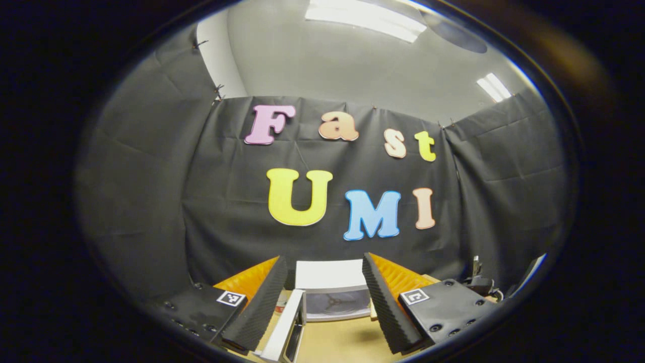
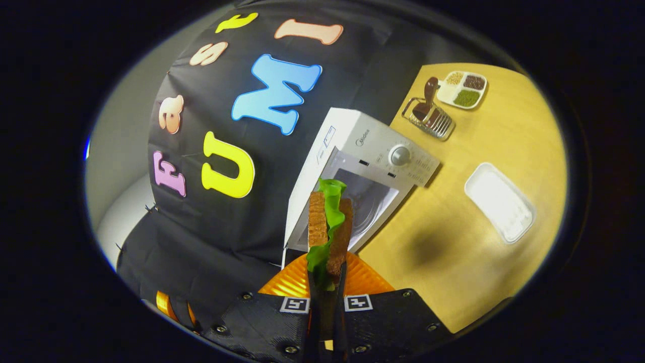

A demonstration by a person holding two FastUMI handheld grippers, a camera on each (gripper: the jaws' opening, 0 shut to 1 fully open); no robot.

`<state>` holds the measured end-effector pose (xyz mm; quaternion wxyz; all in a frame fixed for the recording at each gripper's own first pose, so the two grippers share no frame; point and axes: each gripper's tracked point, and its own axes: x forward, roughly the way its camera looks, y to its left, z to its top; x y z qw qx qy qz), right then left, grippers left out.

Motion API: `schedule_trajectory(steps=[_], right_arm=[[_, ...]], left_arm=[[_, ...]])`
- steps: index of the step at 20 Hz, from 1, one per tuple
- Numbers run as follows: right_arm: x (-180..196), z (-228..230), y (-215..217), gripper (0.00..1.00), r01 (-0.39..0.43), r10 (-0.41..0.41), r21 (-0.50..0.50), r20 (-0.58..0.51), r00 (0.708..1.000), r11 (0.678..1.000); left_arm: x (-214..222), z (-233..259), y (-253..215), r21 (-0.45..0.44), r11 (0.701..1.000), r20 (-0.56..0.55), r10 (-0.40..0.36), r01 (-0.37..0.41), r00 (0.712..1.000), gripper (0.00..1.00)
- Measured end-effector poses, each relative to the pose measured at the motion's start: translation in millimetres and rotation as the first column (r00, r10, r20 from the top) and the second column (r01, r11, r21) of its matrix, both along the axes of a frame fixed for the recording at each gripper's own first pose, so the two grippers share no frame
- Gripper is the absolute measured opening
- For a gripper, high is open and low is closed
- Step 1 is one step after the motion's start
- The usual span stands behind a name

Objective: Open the microwave oven with the left hand, put the food in, and close the microwave oven.

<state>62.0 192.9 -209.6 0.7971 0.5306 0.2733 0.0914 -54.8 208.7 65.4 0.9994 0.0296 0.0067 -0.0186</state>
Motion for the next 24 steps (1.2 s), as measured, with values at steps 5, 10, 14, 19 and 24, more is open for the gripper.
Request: schedule_trajectory(steps=[5,10,14,19,24], right_arm=[[40.5,-23.2,26.5,0.11,0.004,-0.003,0.033,-0.035,0.999,0.999],[89.3,-54.0,43.9,0.11,0.088,-0.083,0.058,-0.080,0.993,0.994],[124.1,-78.2,52.1,0.10,0.170,-0.160,0.091,-0.109,0.981,0.981],[160.2,-103.4,55.8,0.11,0.249,-0.240,0.076,-0.112,0.964,0.966],[198.5,-133.2,65.9,0.11,0.349,-0.336,0.092,-0.129,0.933,0.933]], left_arm=[[0.7,16.0,16.5,0.012,0.997,0.014,0.070,-0.070,0.997,0.96],[4.0,10.8,24.5,0.037,0.992,-0.006,0.118,-0.118,0.993,0.97],[4.3,8.7,35.6,0.079,0.985,-0.015,0.156,-0.154,0.988,0.96],[3.4,-8.9,52.3,0.108,0.974,-0.070,0.206,-0.198,0.976,0.96],[5.5,-13.5,67.7,0.160,0.964,-0.087,0.228,-0.212,0.970,0.96]])
